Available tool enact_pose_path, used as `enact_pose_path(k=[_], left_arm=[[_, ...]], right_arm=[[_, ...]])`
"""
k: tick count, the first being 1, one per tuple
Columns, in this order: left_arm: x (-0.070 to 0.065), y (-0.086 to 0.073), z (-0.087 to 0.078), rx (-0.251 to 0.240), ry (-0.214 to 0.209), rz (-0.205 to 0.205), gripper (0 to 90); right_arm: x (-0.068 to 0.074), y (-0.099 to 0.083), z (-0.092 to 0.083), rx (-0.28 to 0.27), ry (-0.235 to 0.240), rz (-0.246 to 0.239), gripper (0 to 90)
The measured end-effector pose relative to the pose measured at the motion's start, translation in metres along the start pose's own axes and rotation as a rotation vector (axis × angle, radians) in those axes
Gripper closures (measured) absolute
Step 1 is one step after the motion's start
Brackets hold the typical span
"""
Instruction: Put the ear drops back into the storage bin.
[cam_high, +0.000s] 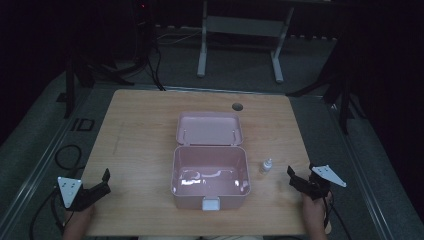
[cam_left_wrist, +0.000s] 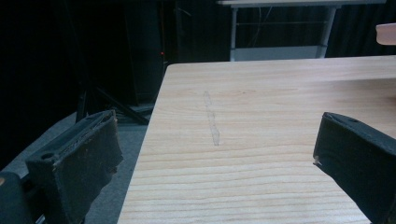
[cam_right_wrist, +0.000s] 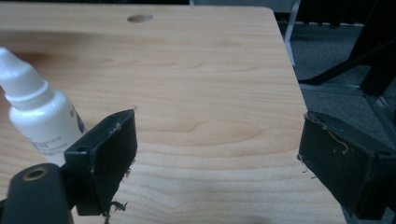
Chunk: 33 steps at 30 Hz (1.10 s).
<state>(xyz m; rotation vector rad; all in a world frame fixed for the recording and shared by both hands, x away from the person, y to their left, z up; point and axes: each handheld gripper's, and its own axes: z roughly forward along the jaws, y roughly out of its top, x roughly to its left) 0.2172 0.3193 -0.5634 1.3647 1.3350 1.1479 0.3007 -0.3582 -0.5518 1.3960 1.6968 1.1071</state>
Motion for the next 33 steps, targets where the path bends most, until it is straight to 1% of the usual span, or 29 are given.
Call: enact_pose_path(k=[3,4,7,8,9,10,11,12,14,15,16,18,20,21,23,26,27,28,29,30,31,33], left_arm=[[0.0,0.0,0.0,0.001,0.0,0.001,1.0],[0.0,0.0,0.0,0.001,0.001,0.001,1.0],[0.0,0.0,0.0,0.002,0.0,0.002,1.0],[0.0,0.0,0.0,0.002,0.0,0.001,1.0],[0.0,0.0,0.0,0.002,0.0,0.001,1.0],[0.0,0.0,0.0,0.002,0.0,0.003,1.0],[0.0,0.0,0.0,0.004,-0.001,0.005,1.0],[0.0,0.0,0.0,0.004,-0.001,0.005,1.0],[0.0,0.0,0.0,0.004,-0.005,0.001,1.0],[0.0,0.0,0.0,0.004,-0.005,0.002,1.0],[0.0,0.0,0.0,0.004,-0.005,0.004,1.0],[0.0,0.0,0.0,0.006,-0.005,0.005,1.0],[0.0,0.0,0.0,0.005,-0.007,0.004,1.0],[0.0,0.0,0.0,0.006,-0.007,0.004,1.0],[0.0,0.0,0.0,0.005,-0.008,0.005,1.0],[0.0,0.0,0.0,0.005,-0.008,0.005,1.0],[0.0,0.0,0.0,0.005,-0.008,0.005,1.0],[0.0,0.0,0.0,0.005,-0.008,0.005,1.0],[0.0,0.0,0.001,0.005,-0.008,0.005,1.0],[0.0,0.0,0.001,0.006,-0.007,0.006,1.0],[0.0,0.0,0.001,0.005,-0.008,0.006,1.0],[0.0,0.0,0.001,0.005,-0.009,0.006,1.0]], right_arm=[[0.001,0.0,0.001,0.005,0.001,-0.001,11.3],[0.0,0.0,0.001,0.015,0.001,0.0,11.3],[0.0,0.0,0.001,0.013,0.002,0.004,11.3],[-0.002,0.0,0.002,0.025,0.022,0.019,11.3],[-0.002,0.0,0.002,0.025,0.022,0.019,11.3],[-0.002,0.002,0.004,0.052,0.036,0.014,11.3],[-0.002,0.002,0.005,0.058,0.043,0.015,11.2],[-0.002,0.004,0.005,0.076,0.051,0.014,11.3],[-0.001,0.009,0.006,0.104,0.034,-0.015,11.3],[-0.002,0.01,0.006,0.115,0.032,-0.02,11.3],[-0.003,0.012,0.007,0.148,0.037,-0.002,11.3],[-0.006,0.014,0.009,0.232,0.077,0.037,11.2],[-0.008,0.015,0.009,0.289,0.081,0.029,10.7],[-0.008,0.016,0.008,0.304,0.081,0.02,10.7],[-0.01,0.018,0.007,0.334,0.1,0.019,10.7],[-0.011,0.021,0.004,0.378,0.111,0.009,10.6],[-0.012,0.022,0.003,0.39,0.115,0.004,10.6],[-0.012,0.022,0.003,0.39,0.115,0.004,10.6],[-0.013,0.024,0.002,0.42,0.119,-0.007,9.7],[-0.012,0.025,0.001,0.429,0.12,-0.009,9.7],[-0.013,0.026,0.0,0.443,0.132,-0.009,9.7],[-0.012,0.027,-0.001,0.47,0.134,-0.019,9.7]])
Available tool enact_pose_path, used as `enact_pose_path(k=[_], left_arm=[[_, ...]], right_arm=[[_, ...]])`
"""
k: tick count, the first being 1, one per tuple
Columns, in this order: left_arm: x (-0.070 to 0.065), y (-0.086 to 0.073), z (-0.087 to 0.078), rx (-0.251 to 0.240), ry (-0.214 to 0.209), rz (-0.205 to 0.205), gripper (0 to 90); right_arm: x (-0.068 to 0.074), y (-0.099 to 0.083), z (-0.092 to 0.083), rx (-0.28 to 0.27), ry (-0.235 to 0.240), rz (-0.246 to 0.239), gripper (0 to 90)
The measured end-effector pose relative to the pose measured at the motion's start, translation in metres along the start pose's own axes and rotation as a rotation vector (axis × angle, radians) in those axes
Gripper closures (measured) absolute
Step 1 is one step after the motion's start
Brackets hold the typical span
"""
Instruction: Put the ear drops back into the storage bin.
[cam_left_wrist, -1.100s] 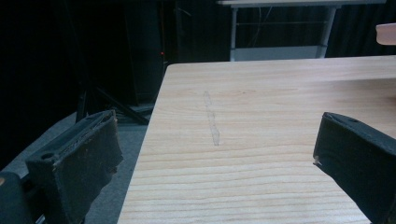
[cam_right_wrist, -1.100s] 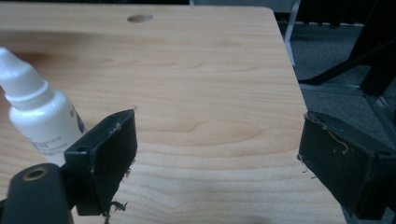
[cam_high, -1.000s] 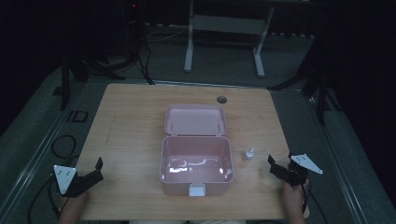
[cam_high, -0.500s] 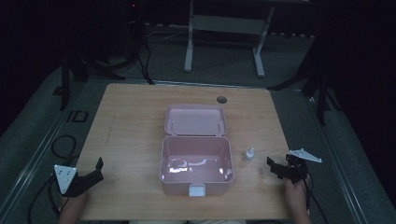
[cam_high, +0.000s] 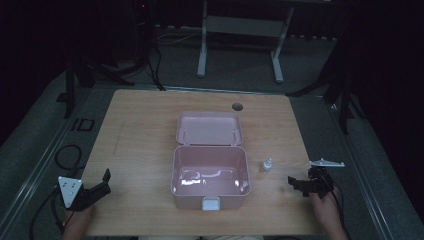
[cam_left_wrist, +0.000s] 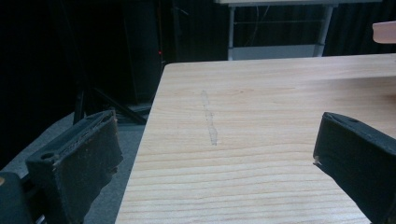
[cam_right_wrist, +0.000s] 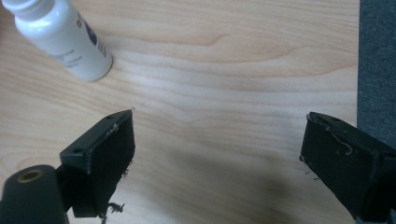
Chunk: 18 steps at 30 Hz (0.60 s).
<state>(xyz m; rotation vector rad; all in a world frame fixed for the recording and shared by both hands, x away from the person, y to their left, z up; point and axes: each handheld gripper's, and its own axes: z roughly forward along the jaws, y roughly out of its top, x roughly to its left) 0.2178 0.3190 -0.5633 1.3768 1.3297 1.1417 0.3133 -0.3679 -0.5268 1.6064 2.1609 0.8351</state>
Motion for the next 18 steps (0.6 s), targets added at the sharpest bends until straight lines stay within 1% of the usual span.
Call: enact_pose_path(k=[1,2,3,4,5,6,7,8,9,13,16,17,18], left_arm=[[0.0,0.0,0.0,0.0,0.0,0.0,1.0],[0.0,0.0,0.0,0.0,0.0,0.0,1.0],[0.0,0.0,0.0,0.0,0.0,0.0,1.0],[0.0,0.0,0.0,0.0,0.0,0.0,1.0],[0.0,0.0,0.0,0.0,0.0,0.0,1.0],[0.0,0.0,0.0,0.0,-0.001,0.0,1.0],[0.0,0.0,0.0,0.0,-0.001,0.0,1.0],[0.0,0.0,0.0,0.0,-0.001,0.001,1.0],[0.0,0.0,0.0,0.0,-0.002,0.0,1.0],[0.0,0.0,0.0,0.0,-0.002,0.001,1.0],[0.0,0.0,0.0,-0.001,-0.002,0.0,1.0],[0.0,0.0,0.0,-0.001,-0.002,0.0,1.0],[0.0,0.0,0.0,0.0,-0.002,0.001,1.0]], right_arm=[[0.0,0.0,0.0,0.0,0.0,0.0,9.7],[0.002,0.001,-0.001,0.032,0.005,-0.006,9.7],[0.002,0.001,-0.001,0.032,0.005,-0.006,9.7],[0.002,0.001,-0.001,0.046,0.005,-0.008,9.7],[0.005,0.002,-0.002,0.083,0.01,-0.017,9.7],[0.005,0.002,-0.002,0.083,0.01,-0.017,9.7],[0.006,0.003,-0.001,0.108,0.013,-0.028,9.7],[0.006,0.003,-0.001,0.122,0.013,-0.033,9.7],[0.009,0.004,-0.001,0.163,0.019,-0.042,9.7],[0.012,0.007,-0.002,0.225,0.039,-0.047,9.7],[0.017,0.009,-0.003,0.279,0.038,-0.075,9.7],[0.017,0.009,-0.003,0.279,0.038,-0.075,9.7],[0.02,0.01,-0.003,0.31,0.039,-0.097,9.7]])
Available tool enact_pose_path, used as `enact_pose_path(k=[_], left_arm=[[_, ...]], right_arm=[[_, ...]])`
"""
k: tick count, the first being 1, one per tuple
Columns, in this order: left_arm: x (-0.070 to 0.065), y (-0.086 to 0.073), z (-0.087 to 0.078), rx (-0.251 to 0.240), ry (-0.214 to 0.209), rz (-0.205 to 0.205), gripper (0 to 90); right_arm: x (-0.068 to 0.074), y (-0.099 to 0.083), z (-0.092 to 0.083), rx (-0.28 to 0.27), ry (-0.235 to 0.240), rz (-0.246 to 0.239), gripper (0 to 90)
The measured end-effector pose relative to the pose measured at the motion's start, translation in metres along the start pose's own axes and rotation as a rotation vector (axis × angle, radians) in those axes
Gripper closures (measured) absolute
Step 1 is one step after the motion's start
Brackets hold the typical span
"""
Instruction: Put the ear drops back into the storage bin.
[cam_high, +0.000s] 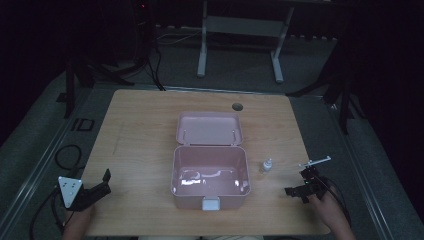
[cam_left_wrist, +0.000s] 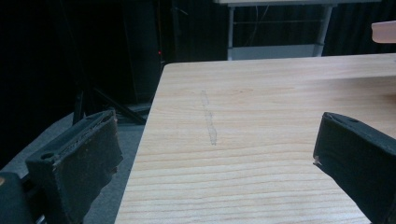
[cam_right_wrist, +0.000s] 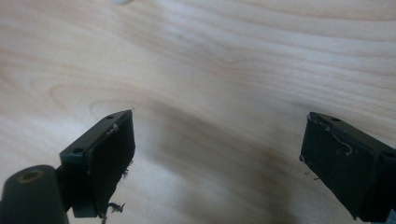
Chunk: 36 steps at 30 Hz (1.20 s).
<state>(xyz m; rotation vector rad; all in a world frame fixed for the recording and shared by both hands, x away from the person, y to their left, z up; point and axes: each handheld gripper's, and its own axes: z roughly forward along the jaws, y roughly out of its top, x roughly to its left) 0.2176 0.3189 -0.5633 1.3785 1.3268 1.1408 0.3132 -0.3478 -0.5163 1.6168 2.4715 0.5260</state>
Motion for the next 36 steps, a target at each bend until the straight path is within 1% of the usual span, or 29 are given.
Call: enact_pose_path(k=[4,5,6,8,11,12,13,14,16,17,18,19,20,23,25,26,29,30,33,36], left_arm=[[0.0,0.0,0.0,0.001,-0.001,0.0,1.0],[0.0,0.0,0.0,0.001,-0.001,-0.001,1.0],[0.0,0.0,0.0,0.0,-0.001,-0.002,1.0],[0.0,0.0,0.0,0.001,-0.001,-0.001,1.0],[0.0,0.0,0.0,0.001,-0.001,-0.001,1.0],[0.0,0.0,0.0,0.001,-0.001,-0.001,1.0],[0.0,0.0,0.0,0.001,-0.001,-0.002,1.0],[0.0,0.0,0.0,0.001,0.0,-0.001,1.0],[0.0,0.0,0.0,0.001,-0.001,-0.002,1.0],[0.0,0.0,0.0,0.001,-0.001,-0.002,1.0],[0.0,0.0,0.0,0.001,0.0,-0.002,1.0],[0.0,0.0,0.0,0.001,0.0,-0.002,1.0],[0.0,0.0,0.0,0.001,-0.001,-0.002,1.0],[0.0,0.0,0.0,0.001,-0.001,-0.002,1.0],[0.0,0.0,0.0,0.002,-0.002,0.0,1.0],[0.0,0.0,0.0,0.002,-0.002,0.0,1.0],[0.0,0.0,0.0,0.001,-0.002,0.0,1.0],[0.0,0.0,0.0,0.002,-0.002,0.0,1.0],[0.0,0.0,0.0,0.003,-0.002,0.0,1.0],[0.0,0.0,0.0,0.002,-0.002,0.001,1.0]], right_arm=[[0.003,0.002,-0.002,0.044,-0.006,-0.034,9.7],[0.003,0.002,-0.002,0.044,-0.006,-0.034,9.7],[0.006,0.003,-0.002,0.075,-0.003,-0.05,9.7],[0.007,0.004,-0.002,0.109,0.001,-0.064,9.7],[0.01,0.004,-0.002,0.18,0.003,-0.093,9.7],[0.01,0.004,-0.002,0.18,0.003,-0.093,9.7],[0.01,0.004,-0.002,0.205,-0.004,-0.109,9.7],[0.013,0.004,-0.003,0.255,-0.013,-0.135,9.8],[0.013,0.004,-0.003,0.292,-0.012,-0.151,9.8],[0.013,0.004,-0.003,0.292,-0.012,-0.151,9.8],[0.014,0.005,-0.005,0.311,-0.014,-0.156,12.0],[0.014,0.005,-0.005,0.311,-0.014,-0.156,12.0],[0.015,0.005,-0.005,0.335,-0.023,-0.172,12.7],[0.015,0.004,-0.005,0.371,-0.029,-0.188,12.7],[0.016,0.004,-0.005,0.379,-0.029,-0.187,12.7],[0.016,0.004,-0.004,0.402,-0.016,-0.192,12.7],[0.017,0.005,-0.002,0.418,-0.009,-0.194,12.7],[0.018,0.005,0.0,0.435,0.0,-0.2,12.7],[0.019,0.008,0.002,0.439,0.0,-0.208,12.7],[0.019,0.012,0.002,0.429,0.003,-0.197,12.7]])
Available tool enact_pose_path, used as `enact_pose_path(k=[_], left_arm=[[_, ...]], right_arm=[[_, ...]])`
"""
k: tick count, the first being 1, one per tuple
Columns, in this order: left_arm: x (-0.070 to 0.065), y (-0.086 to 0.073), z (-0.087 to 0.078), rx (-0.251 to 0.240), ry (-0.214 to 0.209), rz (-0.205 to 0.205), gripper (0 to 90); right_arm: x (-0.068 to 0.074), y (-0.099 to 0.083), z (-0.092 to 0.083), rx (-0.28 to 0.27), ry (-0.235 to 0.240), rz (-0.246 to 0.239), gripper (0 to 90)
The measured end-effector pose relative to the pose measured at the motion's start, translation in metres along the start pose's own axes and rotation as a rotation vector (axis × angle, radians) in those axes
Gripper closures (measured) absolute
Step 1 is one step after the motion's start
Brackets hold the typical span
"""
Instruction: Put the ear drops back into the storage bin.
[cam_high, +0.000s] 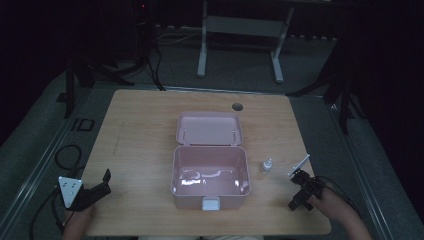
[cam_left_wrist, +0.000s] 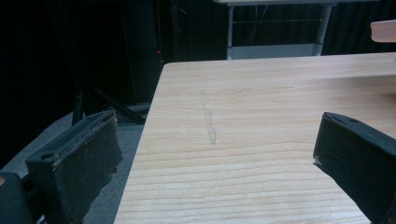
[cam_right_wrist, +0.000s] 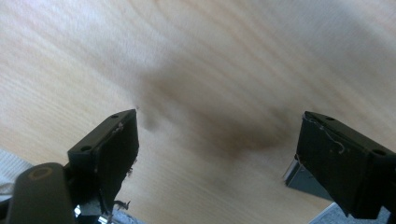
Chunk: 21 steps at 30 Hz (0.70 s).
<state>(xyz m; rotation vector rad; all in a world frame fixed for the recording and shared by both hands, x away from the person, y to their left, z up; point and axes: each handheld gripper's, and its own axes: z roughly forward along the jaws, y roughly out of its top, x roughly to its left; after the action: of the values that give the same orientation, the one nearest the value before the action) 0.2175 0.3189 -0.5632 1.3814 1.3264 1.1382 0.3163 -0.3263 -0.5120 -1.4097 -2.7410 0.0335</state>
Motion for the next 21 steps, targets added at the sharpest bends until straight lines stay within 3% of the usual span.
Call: enact_pose_path(k=[10,15,21], left_arm=[[0.0,0.0,0.0,0.001,-0.002,0.0,1.0],[0.0,0.0,0.0,0.002,-0.003,-0.001,1.0],[0.0,0.0,0.0,0.002,-0.003,-0.001,1.0]], right_arm=[[-0.002,0.019,-0.008,-0.011,0.018,-0.008,10.5],[0.0,0.029,-0.011,-0.016,-0.004,-0.047,10.5],[-0.001,0.043,-0.018,-0.052,-0.007,-0.048,10.5]])
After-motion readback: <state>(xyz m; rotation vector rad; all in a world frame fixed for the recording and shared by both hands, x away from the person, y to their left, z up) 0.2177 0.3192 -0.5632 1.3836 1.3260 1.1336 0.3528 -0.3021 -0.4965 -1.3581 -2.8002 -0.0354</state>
